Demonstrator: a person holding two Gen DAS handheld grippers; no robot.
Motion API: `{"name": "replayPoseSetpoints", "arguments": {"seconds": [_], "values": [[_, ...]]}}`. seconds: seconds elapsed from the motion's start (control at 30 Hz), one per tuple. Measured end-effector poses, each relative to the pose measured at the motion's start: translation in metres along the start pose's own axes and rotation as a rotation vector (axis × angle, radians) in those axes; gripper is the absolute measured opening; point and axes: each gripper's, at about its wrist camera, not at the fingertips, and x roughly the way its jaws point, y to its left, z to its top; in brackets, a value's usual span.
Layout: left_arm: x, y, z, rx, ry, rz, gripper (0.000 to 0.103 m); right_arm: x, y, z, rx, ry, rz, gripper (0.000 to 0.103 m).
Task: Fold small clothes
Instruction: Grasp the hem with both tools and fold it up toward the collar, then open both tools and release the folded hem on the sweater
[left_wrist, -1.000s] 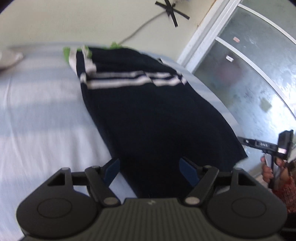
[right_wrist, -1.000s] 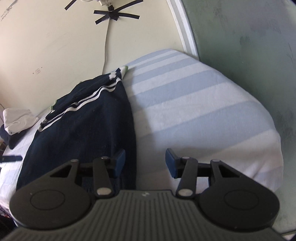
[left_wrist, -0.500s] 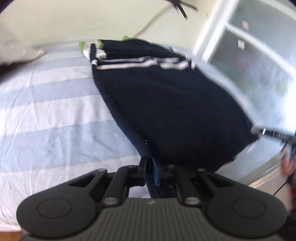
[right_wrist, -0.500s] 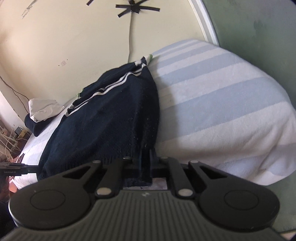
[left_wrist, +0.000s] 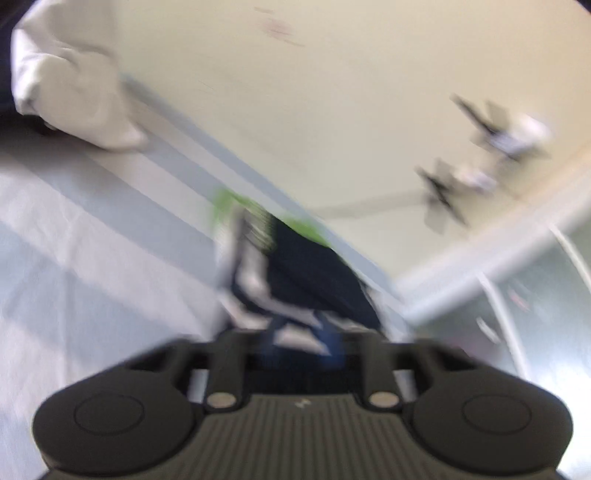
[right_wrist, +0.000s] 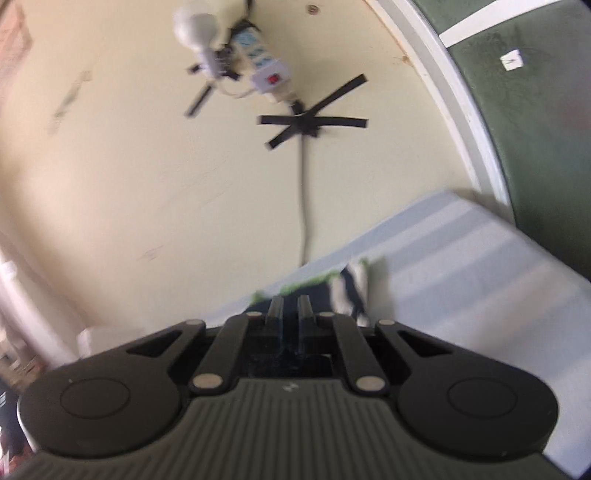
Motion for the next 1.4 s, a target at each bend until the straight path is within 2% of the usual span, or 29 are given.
{"name": "replayPoseSetpoints", "arguments": {"seconds": [0.03, 0.07, 0.1, 0.13, 0.23, 0.33, 0.5, 0.57, 0.6, 0.63, 0.67, 0.7, 0.8, 0.87, 0.97, 1.03, 1.07, 1.1, 1.17, 1.27, 1.37, 1.4], "values": [[0.006, 0.006, 0.002, -0.035, -0.009, 0.054, 0.050, 0.025, 0.001, 0.007, -0.038, -0.014, -0.083, 0.020], [0.008, 0.012, 0.000, -0.066, -0.004, 0.054, 0.050, 0.044, -0.001, 0.010, -0.063, 0.000, -0.149, 0.038], [0.008, 0.020, -0.003, -0.066, 0.014, 0.003, 0.052, 0.057, -0.005, 0.010, -0.072, 0.033, -0.186, 0.042], [0.006, 0.025, -0.008, -0.045, 0.030, -0.026, 0.053, 0.061, -0.011, 0.007, -0.070, 0.061, -0.180, 0.043], [0.000, 0.027, -0.025, 0.044, 0.041, 0.003, 0.057, 0.042, -0.028, -0.014, -0.098, 0.084, -0.084, 0.046], [0.010, 0.010, -0.032, 0.182, 0.084, 0.014, 0.058, 0.027, -0.041, -0.037, -0.135, 0.117, -0.078, 0.046], [0.039, -0.035, -0.050, 0.432, 0.129, 0.094, 0.055, 0.037, -0.035, -0.049, -0.219, 0.137, -0.117, 0.046], [0.054, -0.043, -0.058, 0.495, 0.156, 0.125, 0.051, 0.052, -0.019, -0.052, -0.277, 0.152, -0.124, 0.046], [0.062, -0.045, -0.062, 0.525, 0.174, 0.139, 0.041, 0.060, -0.013, -0.054, -0.309, 0.167, -0.131, 0.045], [0.068, -0.048, -0.068, 0.562, 0.171, 0.159, 0.033, 0.065, -0.010, -0.056, -0.334, 0.190, -0.130, 0.033], [0.069, -0.052, -0.074, 0.614, 0.136, 0.191, 0.012, 0.076, -0.006, -0.059, -0.357, 0.228, -0.132, 0.015], [0.069, -0.053, -0.077, 0.645, 0.134, 0.213, 0.008, 0.083, -0.004, -0.062, -0.376, 0.251, -0.142, 0.015], [0.047, -0.049, -0.071, 0.592, 0.070, 0.172, 0.007, 0.079, 0.001, -0.058, -0.402, 0.205, -0.161, 0.010], [0.027, -0.046, -0.064, 0.557, -0.005, 0.144, 0.007, 0.066, 0.002, -0.047, -0.363, 0.119, -0.151, 0.010], [0.030, -0.042, -0.054, 0.514, -0.036, 0.198, 0.007, 0.058, -0.008, -0.027, -0.261, 0.029, -0.147, 0.010], [0.048, -0.033, -0.051, 0.496, -0.001, 0.247, 0.014, 0.074, -0.015, -0.027, -0.249, 0.063, -0.173, 0.011], [0.054, -0.028, -0.050, 0.469, 0.035, 0.272, 0.027, 0.086, -0.019, -0.031, -0.244, 0.114, -0.182, 0.015], [0.057, -0.020, -0.050, 0.428, 0.068, 0.269, 0.034, 0.094, -0.023, -0.035, -0.238, 0.164, -0.197, 0.017], [0.043, -0.014, -0.052, 0.400, 0.078, 0.218, 0.057, 0.092, -0.031, -0.042, -0.207, 0.198, -0.223, 0.031], [0.015, -0.005, -0.056, 0.390, 0.131, 0.169, 0.064, 0.054, -0.052, -0.040, -0.082, 0.197, -0.157, 0.049], [-0.008, 0.007, -0.064, 0.301, 0.226, 0.039, 0.080, 0.010, -0.073, -0.041, 0.059, 0.208, -0.090, 0.060], [-0.012, 0.011, -0.067, 0.269, 0.253, -0.007, 0.084, 0.000, -0.080, -0.044, 0.105, 0.227, -0.070, 0.061]]}}
